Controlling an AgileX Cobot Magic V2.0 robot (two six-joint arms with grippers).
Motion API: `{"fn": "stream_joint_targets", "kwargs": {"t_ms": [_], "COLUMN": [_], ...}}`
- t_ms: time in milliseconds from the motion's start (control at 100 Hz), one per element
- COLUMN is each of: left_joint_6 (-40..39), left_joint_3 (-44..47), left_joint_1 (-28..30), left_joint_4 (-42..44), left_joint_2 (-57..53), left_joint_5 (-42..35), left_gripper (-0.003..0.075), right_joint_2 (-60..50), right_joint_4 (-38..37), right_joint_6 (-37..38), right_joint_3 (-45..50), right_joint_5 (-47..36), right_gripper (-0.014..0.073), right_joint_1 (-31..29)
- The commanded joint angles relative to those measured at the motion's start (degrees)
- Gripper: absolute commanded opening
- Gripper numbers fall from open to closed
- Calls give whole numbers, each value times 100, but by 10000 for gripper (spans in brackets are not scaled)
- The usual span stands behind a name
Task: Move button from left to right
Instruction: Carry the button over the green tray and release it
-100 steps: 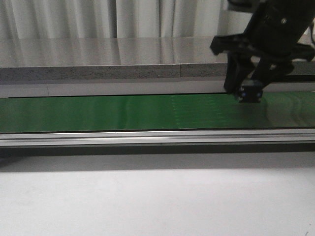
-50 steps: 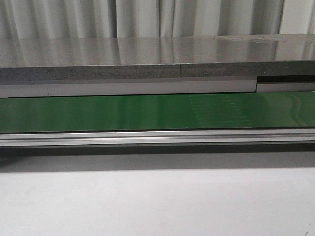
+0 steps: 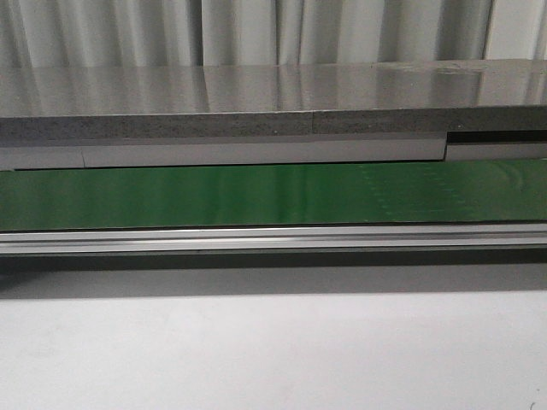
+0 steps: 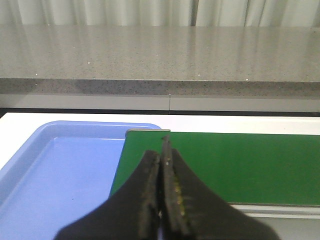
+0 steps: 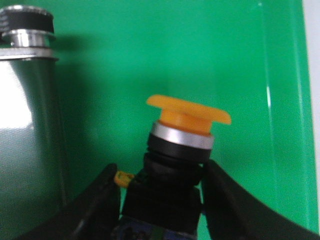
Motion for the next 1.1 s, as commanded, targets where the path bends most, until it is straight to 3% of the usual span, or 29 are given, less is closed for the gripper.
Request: {"fn": "stream_joint_targets", "kwargs": {"t_ms": [0, 150, 670, 930, 1090], "left_joint_6": [-6, -6, -6, -6, -6], "left_joint_3": [-149, -149, -149, -149, -149], "left_joint_1": [-40, -40, -40, -40, -40], "left_joint_4": [-49, -49, -49, -49, -49], "left_joint_2": [30, 30, 30, 30, 30], "left_joint_5": [-428, -428, -428, -428, -428], "left_gripper": [-20, -20, -20, -20, -20], "right_joint_2": [-87, 136, 212, -100, -600], "right_joint_4": [-132, -127, -127, -80, 521], "right_joint_6": [-42, -42, 17, 418, 446], "right_joint_3": [-192, -192, -192, -211, -211], "right_joint_5": [-128, -53, 64, -13, -361], "right_gripper": [294, 309, 522, 524, 521], "right_joint_1": [-25, -25, -25, -11, 148]}}
